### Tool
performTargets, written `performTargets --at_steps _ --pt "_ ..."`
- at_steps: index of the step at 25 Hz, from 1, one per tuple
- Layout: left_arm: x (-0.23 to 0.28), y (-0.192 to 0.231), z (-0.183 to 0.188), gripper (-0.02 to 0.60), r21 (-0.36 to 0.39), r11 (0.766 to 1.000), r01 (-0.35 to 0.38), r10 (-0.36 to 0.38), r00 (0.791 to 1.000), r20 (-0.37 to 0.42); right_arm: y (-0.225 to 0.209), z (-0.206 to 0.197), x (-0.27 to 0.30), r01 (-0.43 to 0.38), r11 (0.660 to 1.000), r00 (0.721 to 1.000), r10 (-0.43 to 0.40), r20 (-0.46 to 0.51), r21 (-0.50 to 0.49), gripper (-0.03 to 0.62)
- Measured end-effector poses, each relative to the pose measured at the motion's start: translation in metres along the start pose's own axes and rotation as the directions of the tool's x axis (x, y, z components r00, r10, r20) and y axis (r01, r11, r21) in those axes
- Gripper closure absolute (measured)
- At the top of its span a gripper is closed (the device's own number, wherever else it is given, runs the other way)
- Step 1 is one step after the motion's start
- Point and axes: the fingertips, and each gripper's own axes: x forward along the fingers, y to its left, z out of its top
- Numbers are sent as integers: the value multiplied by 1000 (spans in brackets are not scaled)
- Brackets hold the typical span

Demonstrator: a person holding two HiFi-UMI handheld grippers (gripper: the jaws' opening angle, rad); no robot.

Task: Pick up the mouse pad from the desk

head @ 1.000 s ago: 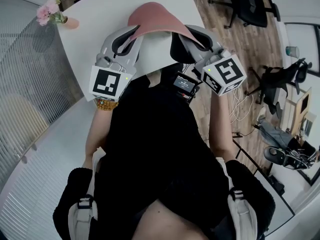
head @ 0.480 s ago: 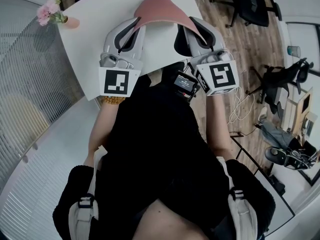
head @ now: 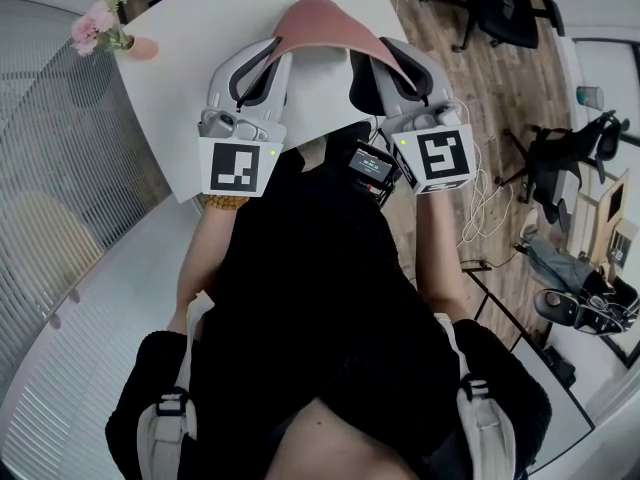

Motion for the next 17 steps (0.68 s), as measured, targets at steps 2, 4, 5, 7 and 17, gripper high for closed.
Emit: performTargets --at_steps 2,4,5,7,17 --pt "-1 1 0 561 7 1000 4 -4 1000 -2 1 0 1 0 1000 1000 0 0 -4 551" --pt "0 1 0 561 8 1000 5 -5 1000 0 1 0 1 -1 1000 1000 1 2 -7 551" --pt "1 1 1 561 11 1000 6 -6 1000 0 0 1 1 -1 1000 1000 1 3 -8 551" --pt "1 1 2 561 22 1000 10 -10 1000 0 -1 1 1 2 1000 1000 -2 4 -13 551" --pt "12 24 19 560 -19 1000 -14 15 998 60 -11 35 17 8 996 998 -2 63 -92 551"
